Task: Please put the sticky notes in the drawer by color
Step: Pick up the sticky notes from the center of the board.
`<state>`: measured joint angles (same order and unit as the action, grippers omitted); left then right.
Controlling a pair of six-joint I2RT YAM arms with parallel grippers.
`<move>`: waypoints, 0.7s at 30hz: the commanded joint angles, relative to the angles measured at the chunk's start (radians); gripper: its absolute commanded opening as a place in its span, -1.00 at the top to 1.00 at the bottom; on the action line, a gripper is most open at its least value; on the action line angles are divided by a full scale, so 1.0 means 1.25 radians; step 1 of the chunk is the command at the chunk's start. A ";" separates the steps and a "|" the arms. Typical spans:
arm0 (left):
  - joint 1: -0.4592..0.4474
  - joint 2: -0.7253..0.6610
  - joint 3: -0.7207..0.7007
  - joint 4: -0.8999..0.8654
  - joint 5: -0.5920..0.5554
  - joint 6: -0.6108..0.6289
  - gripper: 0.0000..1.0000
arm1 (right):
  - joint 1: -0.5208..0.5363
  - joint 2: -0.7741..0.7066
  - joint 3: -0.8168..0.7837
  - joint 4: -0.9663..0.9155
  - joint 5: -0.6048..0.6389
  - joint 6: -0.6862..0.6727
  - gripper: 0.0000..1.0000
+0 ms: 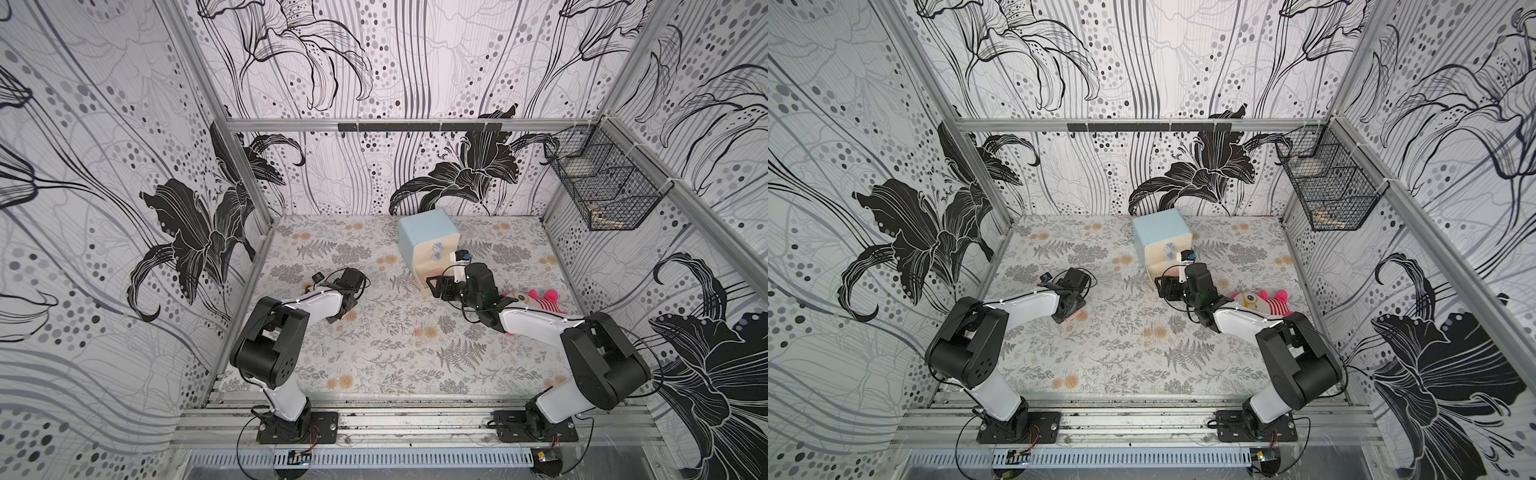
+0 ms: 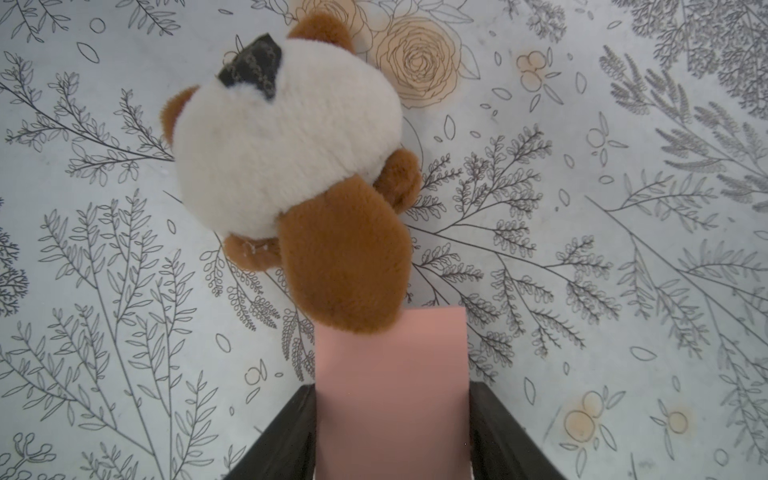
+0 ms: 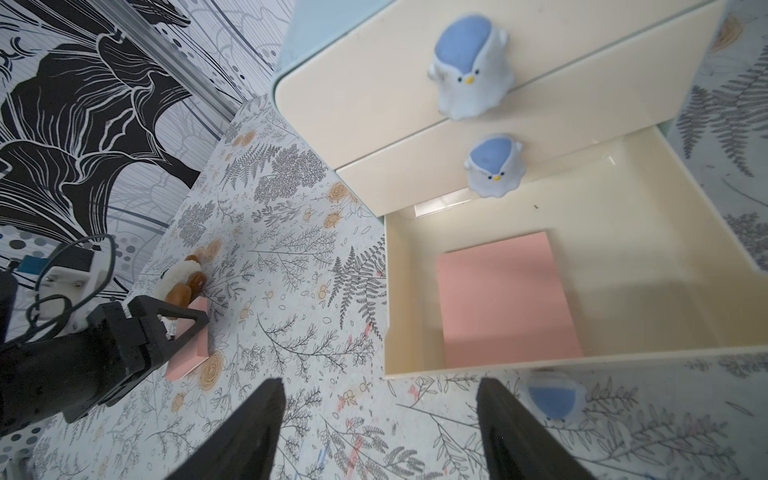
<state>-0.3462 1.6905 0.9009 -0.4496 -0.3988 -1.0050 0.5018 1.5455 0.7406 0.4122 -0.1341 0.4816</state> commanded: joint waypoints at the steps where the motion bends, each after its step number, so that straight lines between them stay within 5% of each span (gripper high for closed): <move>1: -0.001 -0.021 0.005 0.002 0.010 0.003 -0.17 | 0.005 -0.017 0.003 0.016 0.010 0.011 -0.57; 21: -0.046 -0.050 0.171 0.072 0.175 -0.029 -0.19 | 0.138 0.094 0.012 0.299 -0.172 0.284 -0.60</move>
<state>-0.4000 1.6592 1.0805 -0.4179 -0.2344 -1.0180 0.6678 1.6337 0.7387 0.6773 -0.2974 0.7429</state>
